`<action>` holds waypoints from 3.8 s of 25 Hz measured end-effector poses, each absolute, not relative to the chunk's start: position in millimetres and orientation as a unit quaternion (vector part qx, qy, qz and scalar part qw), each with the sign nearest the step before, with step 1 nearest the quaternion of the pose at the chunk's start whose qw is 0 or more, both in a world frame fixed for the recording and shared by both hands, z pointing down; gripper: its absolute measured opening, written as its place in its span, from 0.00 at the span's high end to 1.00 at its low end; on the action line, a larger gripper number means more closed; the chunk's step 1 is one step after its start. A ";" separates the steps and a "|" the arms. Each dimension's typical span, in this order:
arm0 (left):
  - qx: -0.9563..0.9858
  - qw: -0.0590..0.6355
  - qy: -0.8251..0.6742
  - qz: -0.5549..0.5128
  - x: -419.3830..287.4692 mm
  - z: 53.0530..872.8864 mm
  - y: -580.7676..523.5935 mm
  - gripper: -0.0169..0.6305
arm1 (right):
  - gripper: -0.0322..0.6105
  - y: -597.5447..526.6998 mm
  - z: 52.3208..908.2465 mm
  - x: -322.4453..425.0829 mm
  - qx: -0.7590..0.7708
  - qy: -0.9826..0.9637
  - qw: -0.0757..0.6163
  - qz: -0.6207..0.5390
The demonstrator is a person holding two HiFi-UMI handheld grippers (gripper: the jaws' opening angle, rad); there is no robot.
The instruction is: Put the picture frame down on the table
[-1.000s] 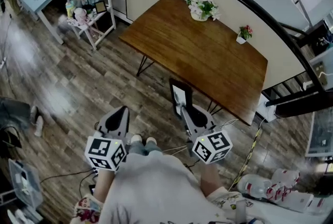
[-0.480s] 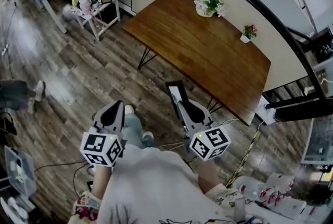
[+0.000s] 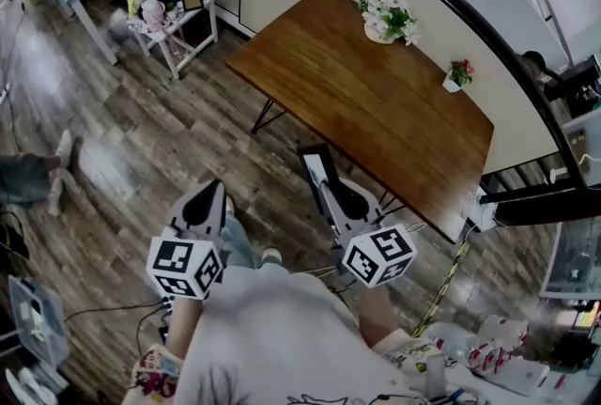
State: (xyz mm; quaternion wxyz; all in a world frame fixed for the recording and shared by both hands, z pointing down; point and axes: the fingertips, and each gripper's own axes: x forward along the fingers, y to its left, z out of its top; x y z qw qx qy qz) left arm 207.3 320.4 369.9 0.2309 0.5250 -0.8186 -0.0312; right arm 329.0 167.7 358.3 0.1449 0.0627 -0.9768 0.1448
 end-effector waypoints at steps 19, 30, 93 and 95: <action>0.559 0.232 -0.796 -0.008 9.1 369.7 292.9 0.97 | 0.87 146.3 358.4 144.4 0.108 -0.971 0.152 0.153; 0.568 0.246 -0.785 0.002 -29.9 384.5 310.5 0.97 | 0.87 159.9 373.7 116.9 0.141 -0.962 0.172 0.160; 0.751 0.214 -0.615 0.104 -145.7 390.9 -75.2 0.97 | 0.87 -123.3 387.7 46.2 0.362 -0.897 0.126 0.221; 0.754 0.216 -0.611 0.106 -145.7 393.1 -77.2 0.97 | 0.87 -123.9 389.3 46.7 0.367 -0.894 0.126 0.223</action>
